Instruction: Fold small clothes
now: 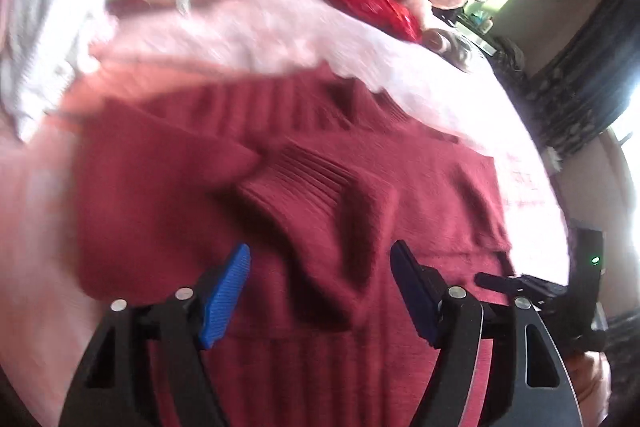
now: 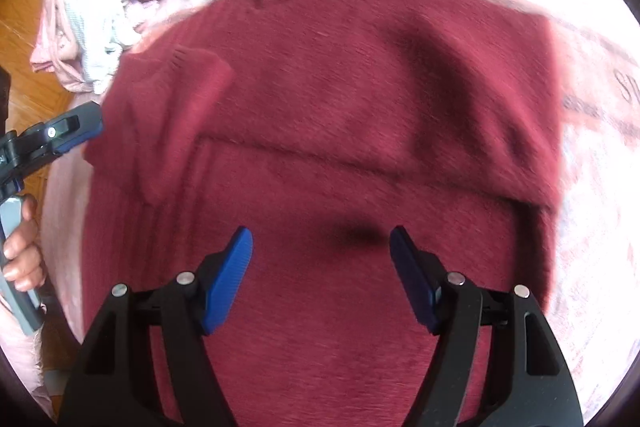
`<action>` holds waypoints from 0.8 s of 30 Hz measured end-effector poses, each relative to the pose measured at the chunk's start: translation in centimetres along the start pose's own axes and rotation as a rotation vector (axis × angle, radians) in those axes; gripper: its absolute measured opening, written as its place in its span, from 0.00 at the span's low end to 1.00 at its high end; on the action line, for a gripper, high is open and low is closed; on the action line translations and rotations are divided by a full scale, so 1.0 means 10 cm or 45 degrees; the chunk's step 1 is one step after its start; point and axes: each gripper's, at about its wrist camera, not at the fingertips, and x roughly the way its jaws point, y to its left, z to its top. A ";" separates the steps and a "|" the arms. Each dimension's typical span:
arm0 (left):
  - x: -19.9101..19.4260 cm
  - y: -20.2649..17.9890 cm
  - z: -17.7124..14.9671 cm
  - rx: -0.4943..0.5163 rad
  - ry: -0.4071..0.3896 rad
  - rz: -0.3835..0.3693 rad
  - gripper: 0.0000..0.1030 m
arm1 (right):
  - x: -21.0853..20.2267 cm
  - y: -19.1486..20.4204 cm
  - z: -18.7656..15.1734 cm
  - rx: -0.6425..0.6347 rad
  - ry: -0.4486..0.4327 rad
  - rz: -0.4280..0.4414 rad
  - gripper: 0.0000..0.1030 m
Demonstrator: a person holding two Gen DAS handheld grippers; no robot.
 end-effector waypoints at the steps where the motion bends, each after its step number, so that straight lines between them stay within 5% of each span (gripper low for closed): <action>1: -0.03 0.10 0.03 -0.005 -0.004 0.055 0.71 | 0.01 0.07 0.05 -0.005 0.000 0.015 0.69; 6: 0.13 0.60 0.01 -0.117 0.093 0.204 0.67 | 0.17 0.42 0.41 0.026 0.014 0.140 0.68; 9: 0.28 0.75 -0.09 -0.131 0.117 0.217 0.65 | 0.39 0.56 0.61 0.043 0.050 0.094 0.60; 12: 0.40 0.76 -0.17 -0.092 0.131 0.250 0.63 | 0.54 0.69 0.71 0.022 0.080 0.079 0.19; 14: 0.43 0.70 -0.16 -0.063 0.121 0.280 0.63 | 0.52 0.70 0.71 -0.012 0.051 0.066 0.09; 21: 0.52 0.58 -0.20 0.030 0.108 0.308 0.64 | 0.55 0.50 0.54 -0.050 0.082 -0.005 0.14; 24: 0.50 0.58 -0.21 0.023 0.095 0.312 0.64 | 0.37 0.51 0.55 -0.046 0.047 -0.029 0.31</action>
